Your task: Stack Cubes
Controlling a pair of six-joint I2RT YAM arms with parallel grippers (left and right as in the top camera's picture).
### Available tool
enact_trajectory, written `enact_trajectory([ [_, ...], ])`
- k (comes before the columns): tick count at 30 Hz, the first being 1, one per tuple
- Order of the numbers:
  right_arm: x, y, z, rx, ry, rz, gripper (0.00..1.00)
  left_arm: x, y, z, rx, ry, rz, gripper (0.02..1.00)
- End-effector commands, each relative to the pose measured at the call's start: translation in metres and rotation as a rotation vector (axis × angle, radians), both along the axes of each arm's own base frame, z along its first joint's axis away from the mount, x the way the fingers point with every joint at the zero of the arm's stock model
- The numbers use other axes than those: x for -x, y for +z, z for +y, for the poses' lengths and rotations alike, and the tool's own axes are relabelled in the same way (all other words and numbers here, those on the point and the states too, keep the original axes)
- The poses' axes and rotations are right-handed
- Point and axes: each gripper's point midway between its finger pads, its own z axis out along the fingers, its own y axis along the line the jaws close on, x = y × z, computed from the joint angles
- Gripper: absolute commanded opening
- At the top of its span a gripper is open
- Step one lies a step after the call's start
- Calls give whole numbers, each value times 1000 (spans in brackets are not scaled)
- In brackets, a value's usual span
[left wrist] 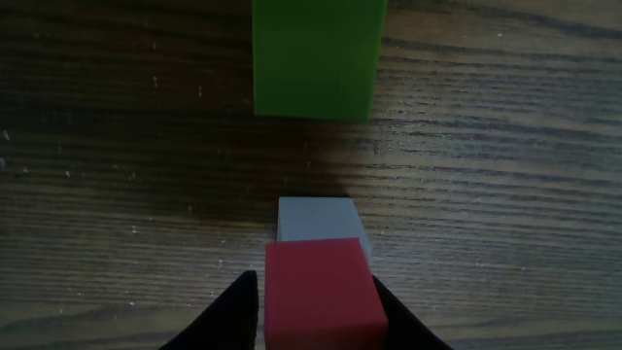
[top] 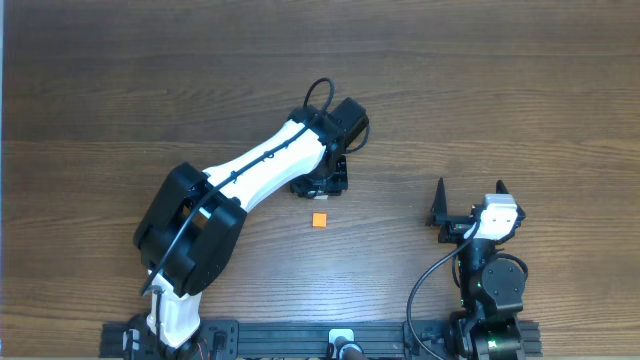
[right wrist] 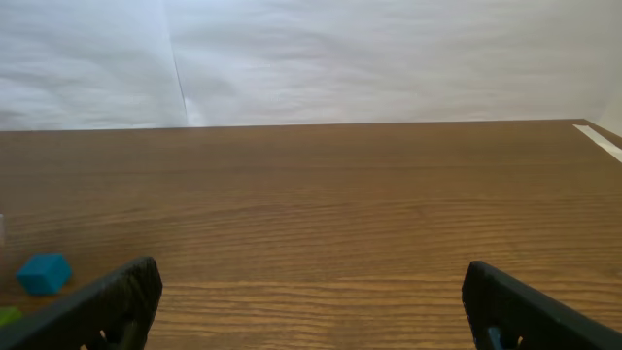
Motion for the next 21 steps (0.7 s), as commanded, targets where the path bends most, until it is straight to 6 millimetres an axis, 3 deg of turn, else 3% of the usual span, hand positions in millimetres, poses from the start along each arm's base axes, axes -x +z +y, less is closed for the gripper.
enact_trajectory([
  [1, 0, -1, -1, -2, -5, -2, 993, -3, -4, -2, 6, 8, 8, 378],
  [21, 0, -1, -1, -2, -5, -2, 991, -4, 3, -4, 25, 9, 0, 349],
])
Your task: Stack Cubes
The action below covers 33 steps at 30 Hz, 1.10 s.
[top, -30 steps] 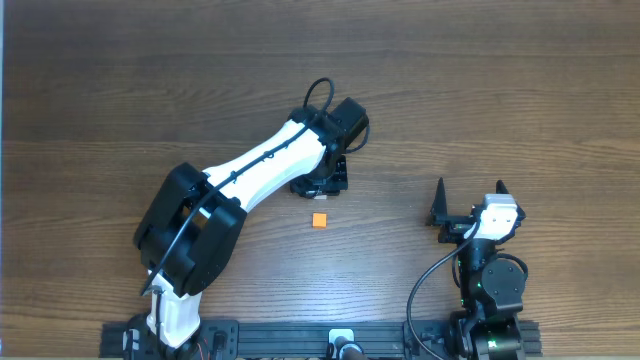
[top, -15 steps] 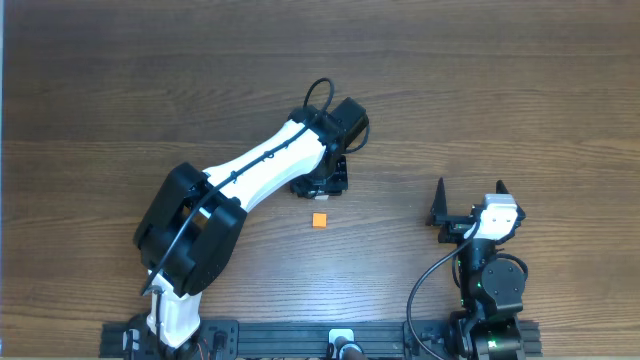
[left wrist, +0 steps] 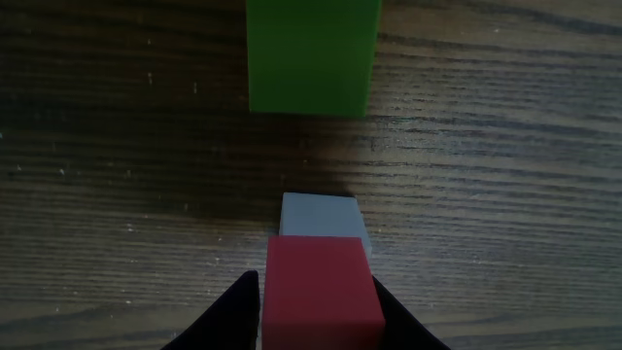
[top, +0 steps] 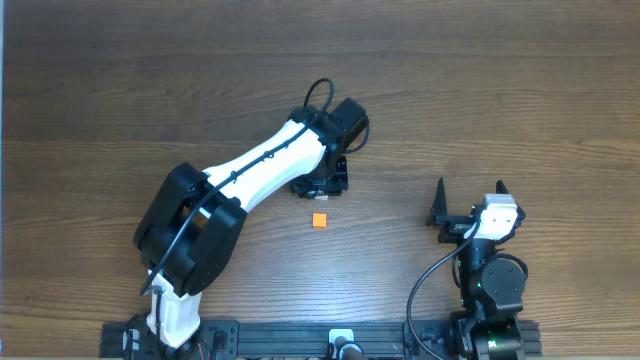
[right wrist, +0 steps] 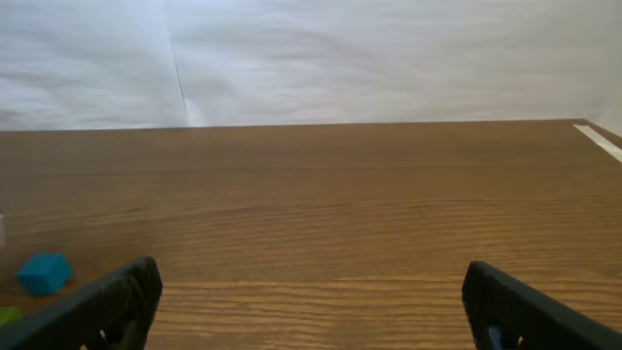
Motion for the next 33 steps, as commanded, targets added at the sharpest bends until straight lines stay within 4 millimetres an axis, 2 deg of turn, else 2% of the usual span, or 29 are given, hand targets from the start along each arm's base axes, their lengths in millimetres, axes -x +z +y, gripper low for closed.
enact_trajectory([
  [1, 0, -1, -1, -3, -5, -2, 991, -4, 3, -3, 19, 8, -4, 349],
  [33, 0, -1, -1, -3, -5, -2, 993, -5, 14, -4, 36, 8, -23, 386],
])
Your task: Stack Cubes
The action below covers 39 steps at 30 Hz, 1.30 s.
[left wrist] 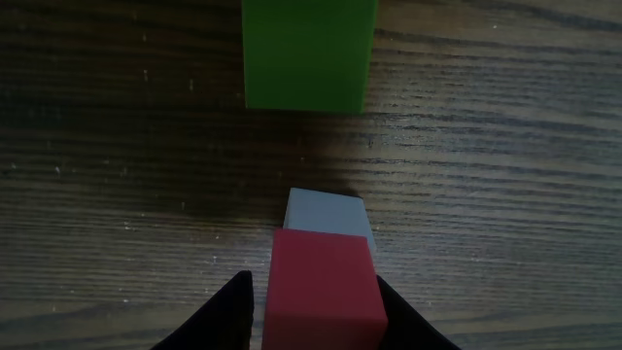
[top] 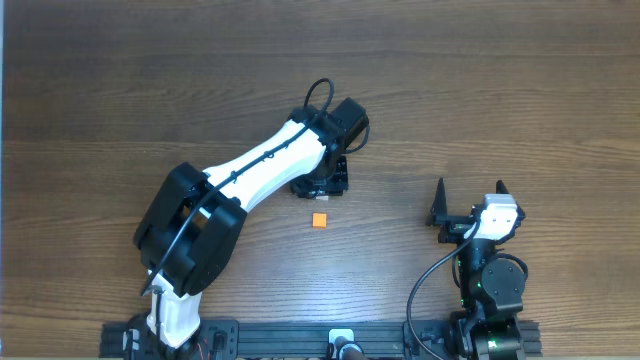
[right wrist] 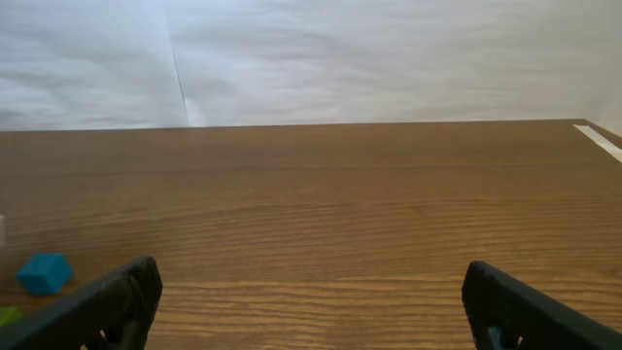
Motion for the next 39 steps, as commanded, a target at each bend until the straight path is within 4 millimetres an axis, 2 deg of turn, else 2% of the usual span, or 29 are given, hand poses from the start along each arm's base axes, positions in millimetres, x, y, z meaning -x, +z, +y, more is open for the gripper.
enact_trajectory([
  [1, 0, -1, -1, -2, -5, -2, 991, -5, 15, -3, 33, 8, -28, 389],
  [5, 0, -1, -1, -2, -5, -2, 993, -4, 15, -2, 33, 9, -28, 395],
  [11, 0, -1, -1, -2, -5, -2, 991, 3, 12, 3, 39, 9, -29, 459],
  [25, 0, -1, -1, -2, -5, -2, 991, 9, 20, -7, 64, -19, -39, 461],
  [31, 0, -1, -1, -2, -5, -2, 993, 27, 24, -12, 60, -50, -33, 467],
  [39, 0, -1, -1, -2, -5, -2, 991, 56, 12, 10, 71, -10, -15, 470],
])
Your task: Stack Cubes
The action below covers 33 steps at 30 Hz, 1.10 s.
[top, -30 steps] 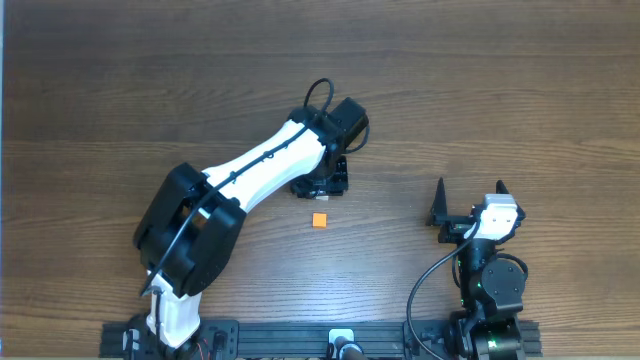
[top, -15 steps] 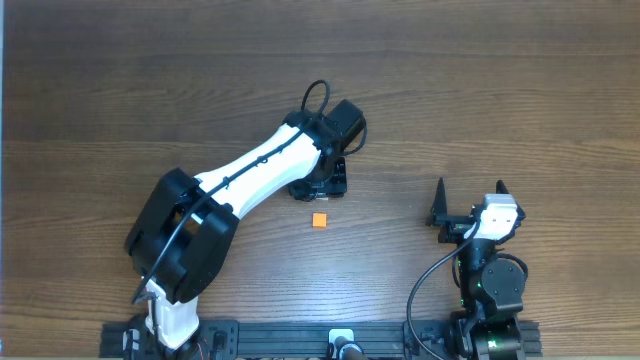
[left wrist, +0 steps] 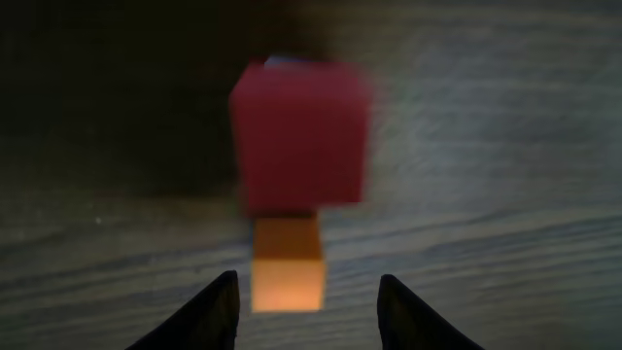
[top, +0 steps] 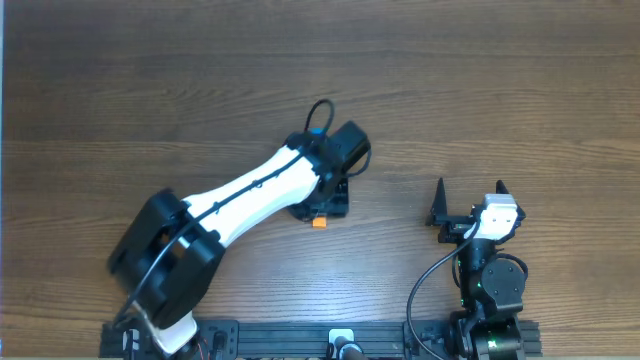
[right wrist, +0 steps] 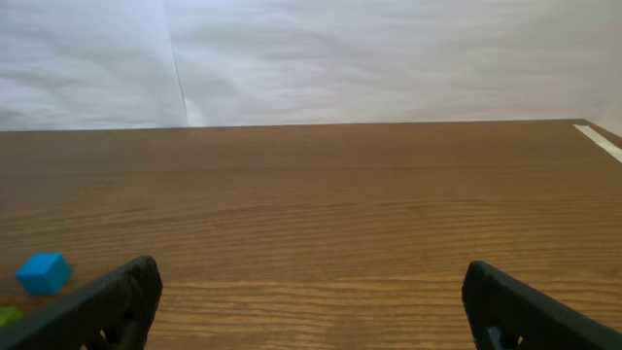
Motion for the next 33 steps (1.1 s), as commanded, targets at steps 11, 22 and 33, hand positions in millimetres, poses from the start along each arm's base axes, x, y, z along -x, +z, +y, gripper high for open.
enact_trajectory([
  [11, 0, -1, -1, -3, -5, -2, 991, 18, -3, 10, 29, 19, -4, 465],
  [22, 0, -1, -1, -3, -6, -2, 993, 17, -11, 9, 21, 18, 4, 463],
  [33, 0, -1, -1, -3, -6, -2, 991, 17, -23, 7, 7, 9, 17, 461],
])
